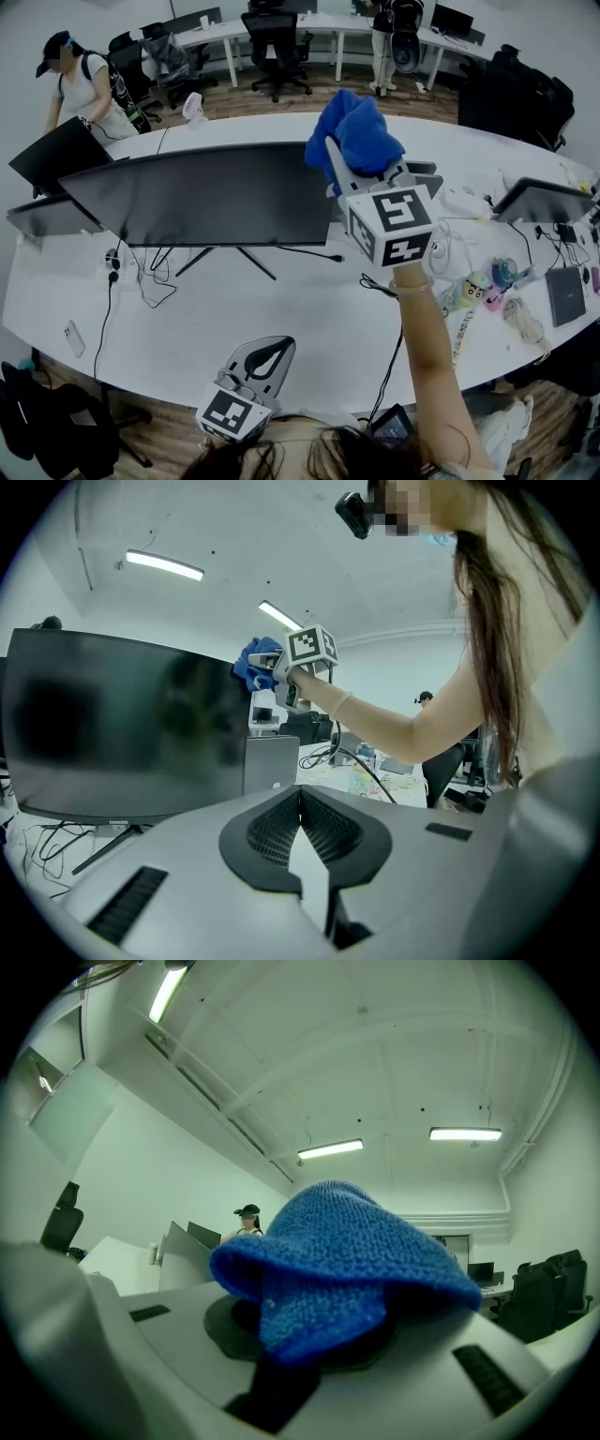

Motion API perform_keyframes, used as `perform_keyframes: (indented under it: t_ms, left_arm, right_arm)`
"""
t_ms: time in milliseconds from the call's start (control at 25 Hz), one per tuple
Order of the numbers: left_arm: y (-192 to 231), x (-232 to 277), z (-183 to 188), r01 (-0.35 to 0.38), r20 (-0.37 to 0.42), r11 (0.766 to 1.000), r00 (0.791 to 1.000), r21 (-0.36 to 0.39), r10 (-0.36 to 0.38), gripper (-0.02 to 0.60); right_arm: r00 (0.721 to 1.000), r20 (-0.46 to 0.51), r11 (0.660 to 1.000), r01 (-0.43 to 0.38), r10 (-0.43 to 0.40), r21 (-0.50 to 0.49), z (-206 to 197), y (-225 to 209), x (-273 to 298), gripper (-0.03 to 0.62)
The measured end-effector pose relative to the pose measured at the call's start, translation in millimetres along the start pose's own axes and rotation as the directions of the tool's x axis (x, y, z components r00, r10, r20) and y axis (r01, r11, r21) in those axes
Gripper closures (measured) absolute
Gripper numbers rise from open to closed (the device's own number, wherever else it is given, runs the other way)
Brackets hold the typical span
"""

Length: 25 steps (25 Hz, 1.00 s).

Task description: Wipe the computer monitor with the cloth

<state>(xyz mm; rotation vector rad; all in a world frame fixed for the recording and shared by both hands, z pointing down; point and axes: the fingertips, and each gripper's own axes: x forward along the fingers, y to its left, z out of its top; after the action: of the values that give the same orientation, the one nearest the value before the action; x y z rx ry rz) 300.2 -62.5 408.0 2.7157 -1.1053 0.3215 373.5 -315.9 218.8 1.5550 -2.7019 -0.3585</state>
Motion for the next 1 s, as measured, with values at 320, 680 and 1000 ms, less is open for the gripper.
perform_keyframes:
  t_ms: [320, 680, 1000]
  left_arm:
    - [-1, 0, -2, -0.01, -0.011, 1.0, 1.0, -0.005, 0.01, 0.572]
    - [-6, 4, -6, -0.004, -0.023, 1.0, 1.0, -0.005, 0.004, 0.572]
    - [-12, 6, -8, -0.004, -0.033, 1.0, 0.999, -0.005, 0.004, 0.572]
  right_arm:
    - [1.0, 0.024, 1.0, 0.0, 0.0, 0.015, 0, -2, -2, 0.507]
    - [0.999, 0.052, 0.998, -0.013, 0.009, 0.061, -4, -9, -9, 0.507]
    - [0.997, 0.071, 0.996, -0.025, 0.019, 0.091, -7, -11, -15, 0.507]
